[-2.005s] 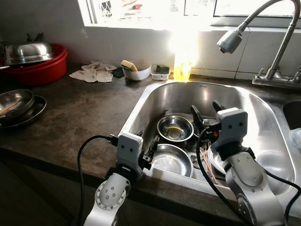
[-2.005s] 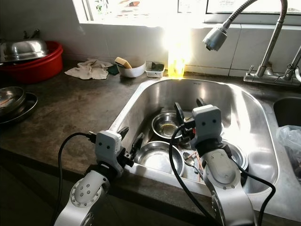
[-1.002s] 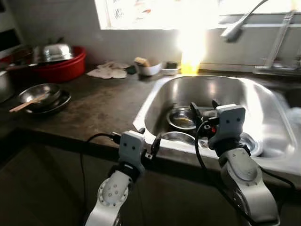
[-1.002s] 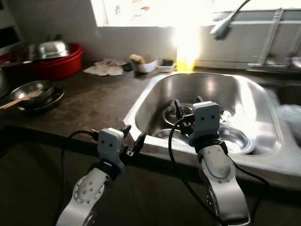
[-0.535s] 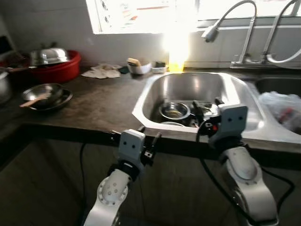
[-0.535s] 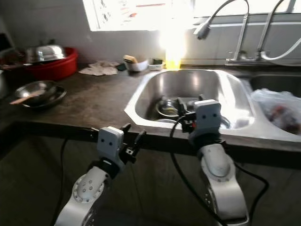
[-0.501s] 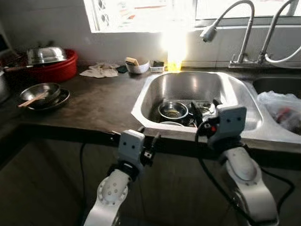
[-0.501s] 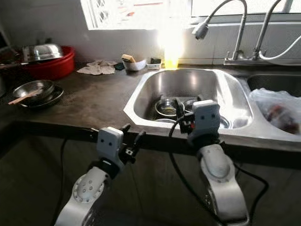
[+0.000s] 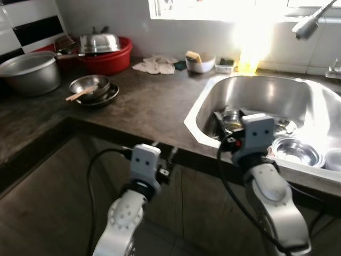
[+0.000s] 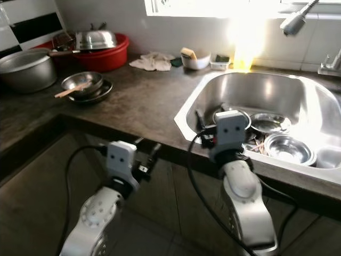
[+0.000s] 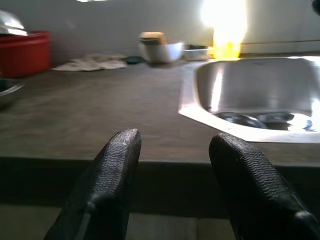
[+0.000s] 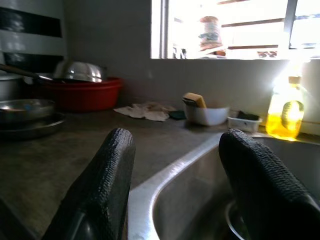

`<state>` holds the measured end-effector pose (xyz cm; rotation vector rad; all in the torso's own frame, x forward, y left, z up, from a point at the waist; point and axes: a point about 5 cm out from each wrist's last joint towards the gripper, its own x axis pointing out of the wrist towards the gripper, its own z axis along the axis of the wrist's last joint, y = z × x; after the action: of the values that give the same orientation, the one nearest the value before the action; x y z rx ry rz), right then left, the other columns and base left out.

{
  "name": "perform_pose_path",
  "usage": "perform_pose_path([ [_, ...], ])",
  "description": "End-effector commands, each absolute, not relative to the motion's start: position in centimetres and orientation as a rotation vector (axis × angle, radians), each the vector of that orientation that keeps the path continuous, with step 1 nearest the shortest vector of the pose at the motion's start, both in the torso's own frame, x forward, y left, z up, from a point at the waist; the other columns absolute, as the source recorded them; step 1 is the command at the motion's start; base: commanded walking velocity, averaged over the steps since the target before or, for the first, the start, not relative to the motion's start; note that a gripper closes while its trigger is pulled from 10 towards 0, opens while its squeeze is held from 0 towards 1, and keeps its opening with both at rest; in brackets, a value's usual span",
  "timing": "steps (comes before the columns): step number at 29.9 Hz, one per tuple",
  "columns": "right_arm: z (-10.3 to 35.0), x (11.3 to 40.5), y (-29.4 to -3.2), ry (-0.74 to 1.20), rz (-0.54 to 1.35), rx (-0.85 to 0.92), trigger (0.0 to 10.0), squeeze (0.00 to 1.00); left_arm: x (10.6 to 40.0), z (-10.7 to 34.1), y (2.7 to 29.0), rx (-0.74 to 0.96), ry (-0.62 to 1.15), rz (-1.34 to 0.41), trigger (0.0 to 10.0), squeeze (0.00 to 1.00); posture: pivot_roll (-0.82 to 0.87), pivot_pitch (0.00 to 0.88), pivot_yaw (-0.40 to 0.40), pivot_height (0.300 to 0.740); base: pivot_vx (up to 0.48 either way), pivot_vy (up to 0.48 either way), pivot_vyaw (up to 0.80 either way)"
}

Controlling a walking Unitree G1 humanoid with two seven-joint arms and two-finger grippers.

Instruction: Kitchen organization

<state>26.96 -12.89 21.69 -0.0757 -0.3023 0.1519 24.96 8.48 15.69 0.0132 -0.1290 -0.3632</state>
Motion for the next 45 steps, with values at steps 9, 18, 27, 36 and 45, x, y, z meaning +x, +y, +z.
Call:
perform_pose_path([
  [9,21.48,27.14,-12.97,-0.283,0.141,-0.061,10.0,0.00,24.90,15.68,8.32,0.016,-0.120,-0.366,10.0,0.00,0.07,0.031,0.037,0.740,0.000,0.289,0.53],
  [18,21.45,27.24,-13.03,-0.278,0.135,-0.053,10.0,0.00,24.90,15.60,8.37,0.017,-0.110,-0.358,10.0,0.00,0.08,0.032,0.033,0.740,0.000,0.000,0.00],
  [27,21.43,27.36,-13.02,-0.274,0.135,-0.055,10.0,0.00,24.92,15.56,8.33,0.019,-0.106,-0.362,10.0,0.00,0.08,0.033,0.030,0.740,0.000,0.451,0.00],
  [36,21.32,27.29,-12.91,-0.271,0.133,-0.059,10.0,0.00,24.91,15.49,8.19,0.019,-0.095,-0.371,10.0,0.00,0.09,0.030,0.031,0.740,0.000,0.470,0.00],
  [45,21.40,27.46,-12.84,-0.272,0.141,-0.060,10.0,0.00,24.92,15.72,8.19,0.026,-0.113,-0.362,10.0,0.00,0.09,0.030,0.026,0.740,0.000,0.253,0.00],
])
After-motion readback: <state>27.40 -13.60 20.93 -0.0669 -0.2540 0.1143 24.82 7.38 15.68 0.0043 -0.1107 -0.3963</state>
